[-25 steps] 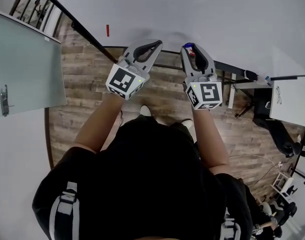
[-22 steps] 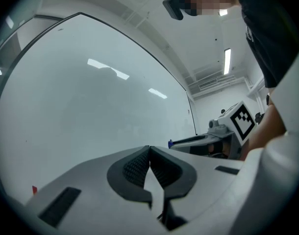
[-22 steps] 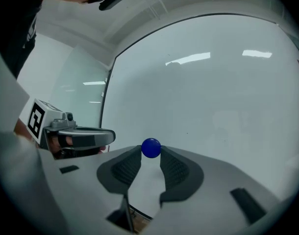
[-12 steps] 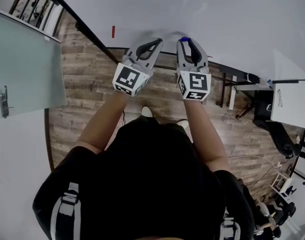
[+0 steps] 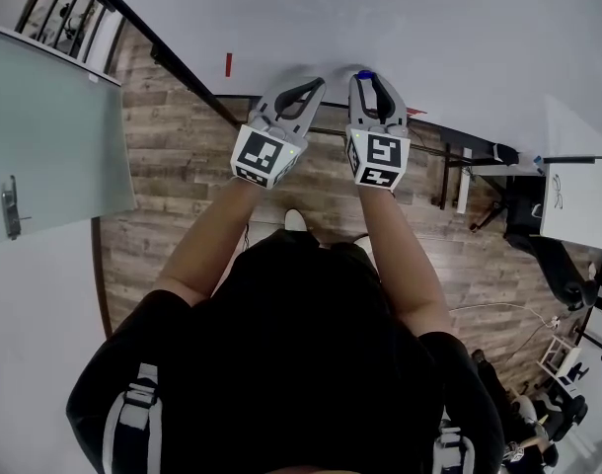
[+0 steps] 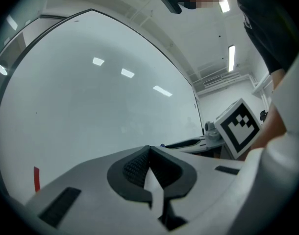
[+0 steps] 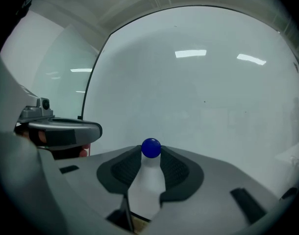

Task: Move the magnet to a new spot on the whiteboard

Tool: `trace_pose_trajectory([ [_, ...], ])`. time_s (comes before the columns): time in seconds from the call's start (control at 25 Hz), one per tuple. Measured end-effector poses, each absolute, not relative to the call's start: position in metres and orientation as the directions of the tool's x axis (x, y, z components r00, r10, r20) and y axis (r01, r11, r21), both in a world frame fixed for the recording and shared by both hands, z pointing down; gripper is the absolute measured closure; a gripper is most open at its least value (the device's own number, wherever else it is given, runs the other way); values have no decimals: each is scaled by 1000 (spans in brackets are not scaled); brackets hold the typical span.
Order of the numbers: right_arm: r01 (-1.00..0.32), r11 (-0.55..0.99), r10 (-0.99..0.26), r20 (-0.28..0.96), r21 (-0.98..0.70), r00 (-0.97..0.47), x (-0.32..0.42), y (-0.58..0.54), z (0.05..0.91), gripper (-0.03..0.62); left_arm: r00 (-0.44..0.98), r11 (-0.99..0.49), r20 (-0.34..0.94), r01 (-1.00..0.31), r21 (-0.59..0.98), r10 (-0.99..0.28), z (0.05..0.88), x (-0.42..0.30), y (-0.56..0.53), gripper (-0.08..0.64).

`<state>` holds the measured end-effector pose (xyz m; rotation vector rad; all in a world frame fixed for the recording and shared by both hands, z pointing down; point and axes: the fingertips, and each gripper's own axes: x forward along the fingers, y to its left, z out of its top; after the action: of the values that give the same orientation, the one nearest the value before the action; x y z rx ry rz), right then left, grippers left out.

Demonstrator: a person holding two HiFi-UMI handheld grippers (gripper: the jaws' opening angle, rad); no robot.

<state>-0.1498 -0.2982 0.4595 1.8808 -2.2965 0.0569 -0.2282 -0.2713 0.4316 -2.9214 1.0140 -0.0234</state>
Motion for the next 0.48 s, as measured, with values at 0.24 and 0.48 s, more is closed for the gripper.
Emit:
trace_pose_trajectory([
  [0.24, -985, 160, -973, 177, 66, -146, -144, -310, 473, 474, 791, -790, 20, -610, -53, -612, 444, -227, -279, 555],
  [0.48, -989, 140, -974, 186, 55, -127, -142, -320, 479, 474, 799, -799, 38, -599, -51, -601, 451, -228, -282, 555],
])
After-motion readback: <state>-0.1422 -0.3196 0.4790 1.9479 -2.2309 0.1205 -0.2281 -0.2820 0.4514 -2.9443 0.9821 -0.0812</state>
